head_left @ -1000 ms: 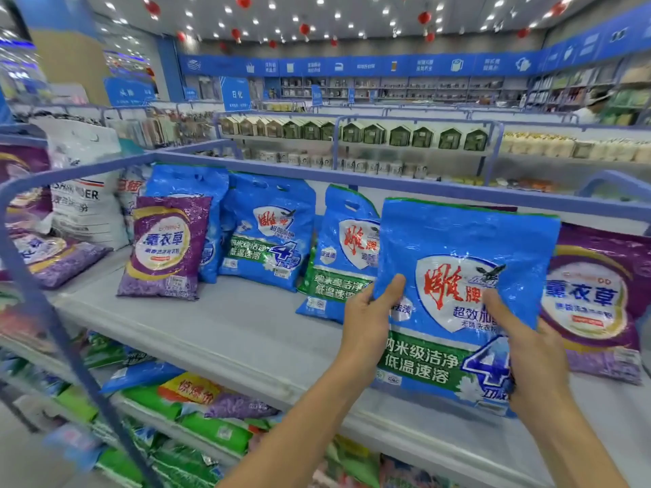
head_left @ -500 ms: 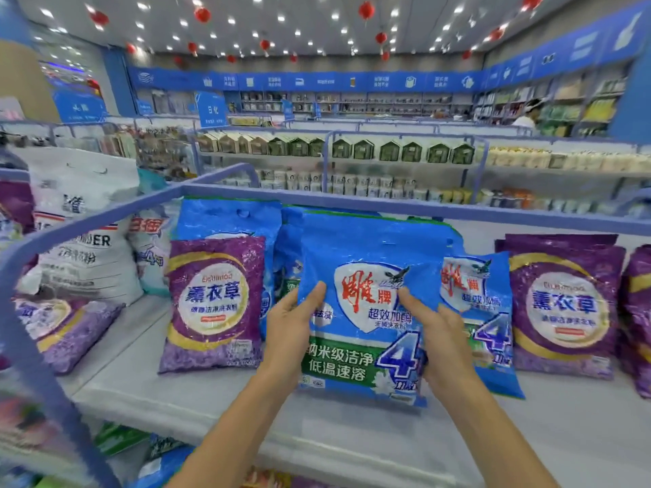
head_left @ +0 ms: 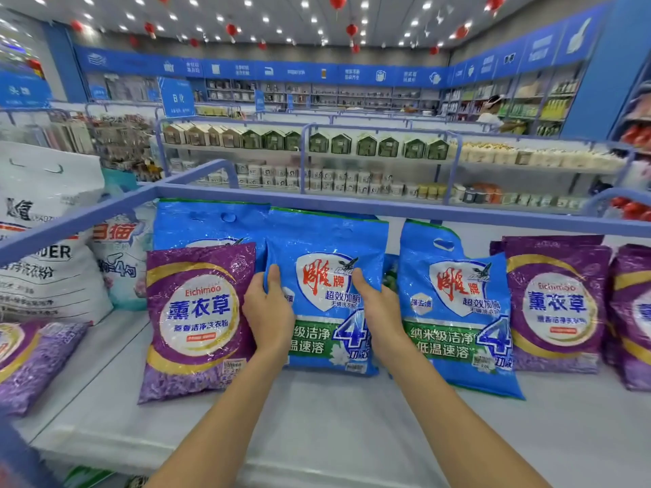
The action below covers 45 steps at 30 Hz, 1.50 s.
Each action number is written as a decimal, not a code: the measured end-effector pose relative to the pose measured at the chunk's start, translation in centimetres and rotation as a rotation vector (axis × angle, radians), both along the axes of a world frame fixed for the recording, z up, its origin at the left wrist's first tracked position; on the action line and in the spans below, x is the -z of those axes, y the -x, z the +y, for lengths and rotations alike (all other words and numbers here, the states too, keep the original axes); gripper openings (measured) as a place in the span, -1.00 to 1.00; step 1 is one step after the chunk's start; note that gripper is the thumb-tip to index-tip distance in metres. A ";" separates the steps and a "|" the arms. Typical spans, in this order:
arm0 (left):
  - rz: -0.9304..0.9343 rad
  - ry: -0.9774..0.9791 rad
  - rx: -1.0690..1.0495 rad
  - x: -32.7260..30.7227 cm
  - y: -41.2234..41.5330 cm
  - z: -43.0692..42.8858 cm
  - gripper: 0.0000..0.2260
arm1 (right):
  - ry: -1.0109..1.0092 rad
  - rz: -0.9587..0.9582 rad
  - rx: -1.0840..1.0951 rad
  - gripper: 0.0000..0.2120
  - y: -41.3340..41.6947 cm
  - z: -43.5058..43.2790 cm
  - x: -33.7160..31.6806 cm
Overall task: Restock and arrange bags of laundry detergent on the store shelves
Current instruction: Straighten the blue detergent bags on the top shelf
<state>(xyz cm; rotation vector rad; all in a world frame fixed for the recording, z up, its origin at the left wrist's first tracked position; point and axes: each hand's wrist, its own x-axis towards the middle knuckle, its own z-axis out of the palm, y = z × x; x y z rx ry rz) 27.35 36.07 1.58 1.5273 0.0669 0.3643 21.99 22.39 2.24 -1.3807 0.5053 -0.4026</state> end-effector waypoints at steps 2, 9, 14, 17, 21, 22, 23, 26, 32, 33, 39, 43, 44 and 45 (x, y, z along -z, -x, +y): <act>-0.008 0.005 -0.002 -0.1 -0.1 -0.1 -0.63 | 0.031 0.006 -0.015 -0.71 -0.2 -0.2 0.1; 0.147 -0.162 0.338 0.0 2.5 3.2 -0.51 | 0.172 0.107 -0.280 -0.61 4.1 -2.3 0.1; 0.115 -0.472 0.471 1.2 3.9 4.2 -0.17 | 0.485 0.207 -0.307 -0.43 5.0 -1.7 2.2; 0.084 -0.486 0.427 1.1 4.2 4.2 -0.10 | 0.567 0.193 -0.253 -0.46 4.5 -1.4 2.9; 0.067 -0.475 0.402 1.3 4.1 4.2 -0.19 | 0.566 0.163 -0.222 -0.47 4.8 -1.3 3.1; 0.063 -0.463 0.413 1.5 4.2 4.2 -0.22 | 0.578 0.161 -0.218 -0.48 5.0 -1.2 3.0; 0.056 -0.454 0.417 1.7 4.4 4.4 -0.24 | 0.607 0.166 -0.214 -0.49 5.4 -0.8 2.8; 0.016 -0.491 0.380 2.1 5.1 5.0 -0.28 | 0.822 0.211 -0.099 -0.39 6.6 0.5 2.5; -0.027 -0.345 0.106 0.1 5.2 10.1 -0.70 | 1.076 -0.067 -0.080 -0.58 6.9 6.4 0.4; -0.054 -0.362 0.037 0.0 4.8 11.1 -0.74 | 1.009 -0.034 -0.186 -0.63 6.4 7.3 0.3; 0.064 -0.656 -0.136 2.2 2.3 16.8 -0.46 | 0.742 0.056 -0.472 -0.65 2.4 13.3 0.8; 0.213 -0.294 0.053 2.6 1.9 17.9 -0.57 | 0.691 0.131 -0.410 -0.39 0.3 16.0 1.9; 0.263 -0.237 0.078 2.7 1.5 18.1 -0.59 | 0.692 0.150 -0.384 -0.35 0.1 16.5 1.9; 0.302 -0.183 0.096 2.9 1.2 18.4 -0.60 | 0.687 0.154 -0.368 -0.33 -0.1 16.8 1.9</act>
